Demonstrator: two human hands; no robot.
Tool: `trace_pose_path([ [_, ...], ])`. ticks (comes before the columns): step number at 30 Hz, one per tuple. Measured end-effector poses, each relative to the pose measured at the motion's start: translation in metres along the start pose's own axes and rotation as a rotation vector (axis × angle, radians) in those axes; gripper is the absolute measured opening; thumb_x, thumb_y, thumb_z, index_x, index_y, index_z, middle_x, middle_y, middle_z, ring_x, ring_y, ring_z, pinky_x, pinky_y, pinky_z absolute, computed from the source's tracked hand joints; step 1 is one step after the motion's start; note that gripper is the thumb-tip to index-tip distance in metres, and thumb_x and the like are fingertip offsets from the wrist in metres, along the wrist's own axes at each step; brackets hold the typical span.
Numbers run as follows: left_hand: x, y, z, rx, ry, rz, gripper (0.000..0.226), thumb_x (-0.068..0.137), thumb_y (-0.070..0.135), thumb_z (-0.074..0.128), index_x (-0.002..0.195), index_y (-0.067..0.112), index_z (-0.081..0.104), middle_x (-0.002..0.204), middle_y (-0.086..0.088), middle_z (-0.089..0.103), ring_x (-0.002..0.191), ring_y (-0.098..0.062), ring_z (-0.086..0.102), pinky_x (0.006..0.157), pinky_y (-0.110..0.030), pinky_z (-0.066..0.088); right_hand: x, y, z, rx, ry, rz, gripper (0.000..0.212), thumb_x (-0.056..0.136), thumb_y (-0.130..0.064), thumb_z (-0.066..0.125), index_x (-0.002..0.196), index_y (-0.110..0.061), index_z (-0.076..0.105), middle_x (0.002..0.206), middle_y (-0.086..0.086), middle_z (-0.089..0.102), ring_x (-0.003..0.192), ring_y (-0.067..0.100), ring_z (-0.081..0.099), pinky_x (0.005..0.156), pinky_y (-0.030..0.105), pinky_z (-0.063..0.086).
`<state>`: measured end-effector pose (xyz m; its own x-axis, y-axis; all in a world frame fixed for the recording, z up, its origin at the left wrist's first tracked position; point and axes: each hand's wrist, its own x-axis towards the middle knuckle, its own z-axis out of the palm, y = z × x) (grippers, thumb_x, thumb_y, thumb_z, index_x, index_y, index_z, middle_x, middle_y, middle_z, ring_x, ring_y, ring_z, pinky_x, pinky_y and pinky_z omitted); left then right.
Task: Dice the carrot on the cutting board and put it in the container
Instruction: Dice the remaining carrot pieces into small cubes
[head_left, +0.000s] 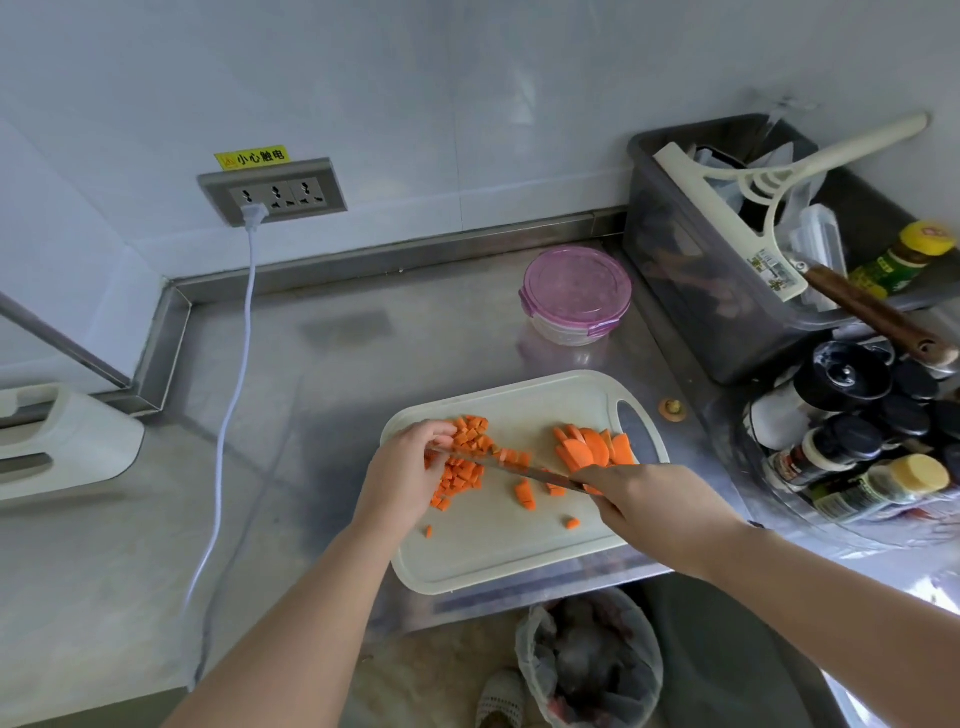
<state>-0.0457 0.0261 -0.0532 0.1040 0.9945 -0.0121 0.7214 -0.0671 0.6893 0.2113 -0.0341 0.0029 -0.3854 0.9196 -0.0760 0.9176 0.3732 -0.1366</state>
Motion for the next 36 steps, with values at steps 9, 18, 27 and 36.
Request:
trace_pose_path([
  [9, 0.02, 0.048, -0.015, 0.023, -0.245, 0.29, 0.022, 0.089, 0.012, 0.064, 0.109, 0.018, 0.071, 0.108, 0.008, 0.064, 0.096, -0.003, 0.058, 0.087, -0.013, 0.038, 0.006, 0.027, -0.01, -0.225, 0.083, -0.226, 0.029, 0.053, -0.016, 0.084, 0.076, -0.027, 0.069, 0.052, -0.009, 0.055, 0.038, 0.018, 0.045, 0.043, 0.022, 0.036],
  [18, 0.013, 0.029, 0.015, 0.202, -0.331, 0.289, 0.014, 0.088, 0.012, 0.064, 0.099, 0.012, 0.073, 0.105, -0.002, 0.067, 0.103, -0.02, 0.06, 0.091, -0.025, 0.041, 0.012, 0.028, -0.009, -0.258, 0.042, -0.22, 0.029, 0.062, -0.012, 0.079, 0.086, -0.024, 0.071, 0.057, -0.005, 0.057, 0.043, 0.02, 0.045, 0.043, 0.029, 0.044],
  [27, 0.009, 0.016, -0.008, 0.223, 0.028, 0.093, 0.02, 0.091, 0.01, 0.057, 0.102, 0.016, 0.073, 0.105, 0.0, 0.068, 0.097, -0.019, 0.063, 0.083, -0.028, 0.046, -0.006, 0.047, -0.034, -0.121, 0.048, 0.039, 0.02, 0.086, -0.03, 0.065, 0.105, -0.038, 0.066, 0.083, -0.012, 0.068, 0.064, 0.014, 0.056, 0.061, 0.02, 0.044],
  [36, -0.036, 0.061, 0.077, 0.48, -0.151, 0.586, 0.03, 0.072, 0.048, 0.056, 0.094, 0.029, 0.065, 0.101, 0.008, 0.058, 0.087, -0.017, 0.059, 0.072, -0.028, 0.051, -0.002, 0.047, -0.024, 0.356, 0.016, 0.473, 0.036, 0.093, -0.026, 0.049, 0.127, -0.033, 0.059, 0.092, -0.01, 0.061, 0.081, 0.015, 0.057, 0.066, 0.027, 0.044],
])
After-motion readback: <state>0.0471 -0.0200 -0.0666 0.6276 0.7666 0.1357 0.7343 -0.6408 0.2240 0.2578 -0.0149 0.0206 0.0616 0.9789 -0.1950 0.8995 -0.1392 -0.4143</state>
